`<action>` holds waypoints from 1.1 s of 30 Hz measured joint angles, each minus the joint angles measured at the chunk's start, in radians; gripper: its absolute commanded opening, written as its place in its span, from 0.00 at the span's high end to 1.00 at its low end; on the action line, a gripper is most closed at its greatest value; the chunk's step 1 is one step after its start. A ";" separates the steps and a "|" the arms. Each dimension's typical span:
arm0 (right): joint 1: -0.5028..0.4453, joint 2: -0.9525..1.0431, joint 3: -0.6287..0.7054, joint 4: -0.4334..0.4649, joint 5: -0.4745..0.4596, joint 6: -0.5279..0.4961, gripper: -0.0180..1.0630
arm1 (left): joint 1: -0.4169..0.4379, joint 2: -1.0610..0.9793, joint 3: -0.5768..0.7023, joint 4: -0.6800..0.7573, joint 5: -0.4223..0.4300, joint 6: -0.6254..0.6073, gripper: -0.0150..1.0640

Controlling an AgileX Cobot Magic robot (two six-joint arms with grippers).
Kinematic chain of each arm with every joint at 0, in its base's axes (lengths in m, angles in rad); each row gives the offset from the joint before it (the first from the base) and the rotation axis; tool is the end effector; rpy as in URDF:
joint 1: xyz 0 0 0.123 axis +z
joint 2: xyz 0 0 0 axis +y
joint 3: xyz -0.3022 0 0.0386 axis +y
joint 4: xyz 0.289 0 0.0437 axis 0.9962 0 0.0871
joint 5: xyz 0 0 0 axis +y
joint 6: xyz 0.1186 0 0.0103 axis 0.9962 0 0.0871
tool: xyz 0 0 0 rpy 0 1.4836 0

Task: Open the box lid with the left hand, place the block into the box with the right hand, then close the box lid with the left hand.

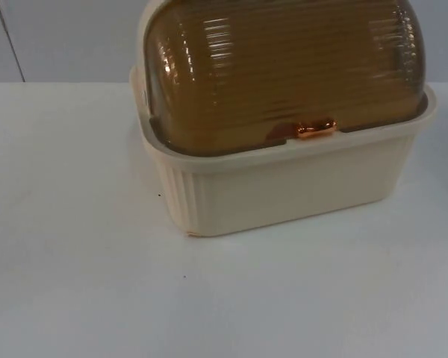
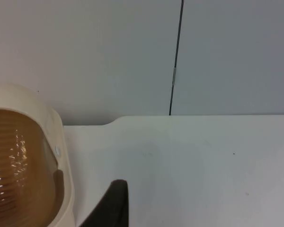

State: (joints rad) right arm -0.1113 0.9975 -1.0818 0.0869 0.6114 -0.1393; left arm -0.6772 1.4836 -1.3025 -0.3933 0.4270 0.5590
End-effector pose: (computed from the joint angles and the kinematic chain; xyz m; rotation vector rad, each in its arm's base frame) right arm 0.2595 -0.0230 0.4152 0.0116 2.0089 -0.0645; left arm 0.3060 -0.2703 0.3628 0.9739 1.8467 -0.4582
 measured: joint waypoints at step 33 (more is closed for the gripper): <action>0.000 0.000 0.000 0.026 0.000 0.000 0.01 | 0.659 -0.163 0.288 0.191 -0.099 -0.401 0.99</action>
State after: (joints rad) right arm -0.1113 0.9975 -1.0818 0.1127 0.6114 -0.1393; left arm -0.0178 1.3205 -1.0141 -0.2024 0.3279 0.1580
